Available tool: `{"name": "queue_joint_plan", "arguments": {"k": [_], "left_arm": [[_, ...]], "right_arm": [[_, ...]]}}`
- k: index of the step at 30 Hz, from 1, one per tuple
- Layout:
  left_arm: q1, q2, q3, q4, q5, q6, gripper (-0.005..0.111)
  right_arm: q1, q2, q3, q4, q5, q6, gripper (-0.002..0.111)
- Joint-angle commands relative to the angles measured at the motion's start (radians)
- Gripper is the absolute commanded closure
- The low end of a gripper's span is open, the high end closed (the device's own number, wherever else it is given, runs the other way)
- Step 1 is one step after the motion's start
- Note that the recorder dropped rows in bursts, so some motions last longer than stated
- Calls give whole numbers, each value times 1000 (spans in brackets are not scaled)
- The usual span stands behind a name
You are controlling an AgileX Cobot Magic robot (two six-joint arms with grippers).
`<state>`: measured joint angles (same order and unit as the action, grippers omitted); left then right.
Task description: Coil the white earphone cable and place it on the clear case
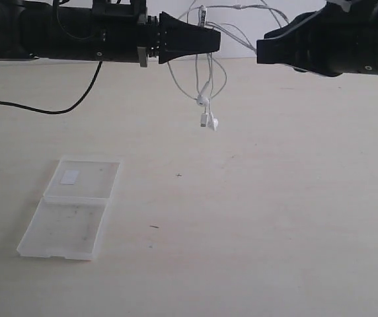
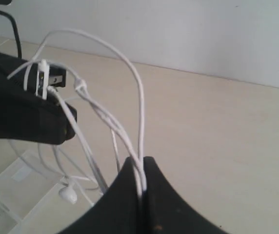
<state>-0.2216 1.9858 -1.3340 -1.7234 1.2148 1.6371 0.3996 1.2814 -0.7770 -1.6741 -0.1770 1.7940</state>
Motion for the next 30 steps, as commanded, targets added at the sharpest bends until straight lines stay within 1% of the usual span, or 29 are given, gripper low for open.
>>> {"name": "queue_joint_plan", "arguments": {"k": [1, 5, 14, 22, 23, 24, 25, 26, 27, 28, 30], "left_arm": [[5, -12, -6, -21, 6, -47, 107], [8, -12, -6, -21, 6, -53, 107], [52, -12, -6, -21, 6, -80, 107], [51, -12, -6, -21, 6, -82, 107], [51, -12, -6, -21, 6, -80, 107], [51, -12, -6, -21, 6, -80, 107], [51, -12, -6, -21, 6, -80, 107], [51, -12, -6, -21, 6, -80, 107], [51, -12, -6, -21, 6, -78, 107], [51, -12, -6, -21, 6, -73, 107], [51, -12, -6, -21, 6, -70, 107]], "right_arm": [[-4, 40, 4, -46, -62, 4, 108], [-4, 75, 4, -70, -90, 71, 108], [-4, 95, 46, -70, -135, 71, 108], [-4, 95, 52, -70, -159, 103, 107], [-4, 95, 52, -70, -159, 103, 104], [-4, 95, 52, -70, -159, 115, 96], [-4, 95, 52, -70, -159, 118, 90], [-4, 95, 52, -70, -159, 118, 79], [-4, 95, 52, -70, -159, 118, 73], [-4, 95, 52, -70, -159, 118, 63], [-4, 95, 52, -70, -194, 118, 59]]}}
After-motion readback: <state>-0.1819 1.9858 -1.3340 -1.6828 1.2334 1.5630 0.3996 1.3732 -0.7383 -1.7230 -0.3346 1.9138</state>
